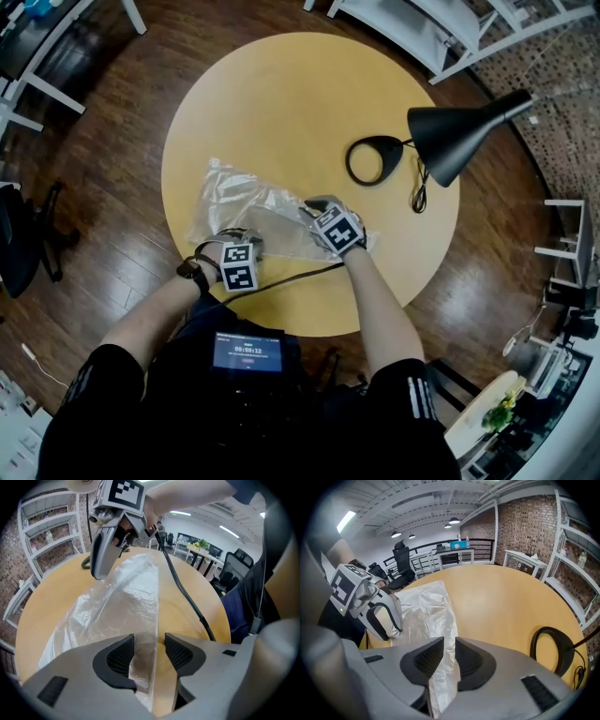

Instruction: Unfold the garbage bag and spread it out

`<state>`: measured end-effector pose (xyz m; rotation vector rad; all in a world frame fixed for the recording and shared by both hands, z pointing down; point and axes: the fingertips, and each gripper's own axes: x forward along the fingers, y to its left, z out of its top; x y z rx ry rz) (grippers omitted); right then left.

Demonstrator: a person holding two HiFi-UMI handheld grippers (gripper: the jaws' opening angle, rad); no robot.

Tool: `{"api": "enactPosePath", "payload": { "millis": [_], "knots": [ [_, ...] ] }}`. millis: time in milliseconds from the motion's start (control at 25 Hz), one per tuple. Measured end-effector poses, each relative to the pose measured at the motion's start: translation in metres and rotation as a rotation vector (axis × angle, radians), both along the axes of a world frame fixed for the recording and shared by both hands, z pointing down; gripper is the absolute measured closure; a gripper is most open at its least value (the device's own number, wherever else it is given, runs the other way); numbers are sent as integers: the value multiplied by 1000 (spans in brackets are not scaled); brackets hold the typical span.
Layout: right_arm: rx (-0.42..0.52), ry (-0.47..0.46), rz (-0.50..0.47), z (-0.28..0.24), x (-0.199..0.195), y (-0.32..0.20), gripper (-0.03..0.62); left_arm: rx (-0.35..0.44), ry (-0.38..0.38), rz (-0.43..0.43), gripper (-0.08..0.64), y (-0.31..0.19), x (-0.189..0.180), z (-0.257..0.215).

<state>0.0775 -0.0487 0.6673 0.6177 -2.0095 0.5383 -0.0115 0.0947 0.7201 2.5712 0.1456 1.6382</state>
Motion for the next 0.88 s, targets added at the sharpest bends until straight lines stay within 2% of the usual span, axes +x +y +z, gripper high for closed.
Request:
{"api": "enactPosePath", "payload": {
  "millis": [200,240,280,360,600,760,880],
  "knots": [
    [-18,24,7,17,6,5,494,1,-4,1,345,1,1,0],
    [-14,34,4,18,6,6,511,0,-5,1,345,2,0,0],
    [-6,44,1,18,7,6,556,0,-6,0,345,1,0,0],
    [21,56,-2,16,8,2,583,1,-8,2,345,1,-1,0],
    [75,38,35,0,19,-21,583,-8,-6,7,345,2,-2,0],
    [-11,-46,47,7,13,-17,480,-3,-9,9,345,3,-1,0],
    [-100,-34,44,24,15,-6,474,-2,-8,7,345,3,-2,0]
  ]
}}
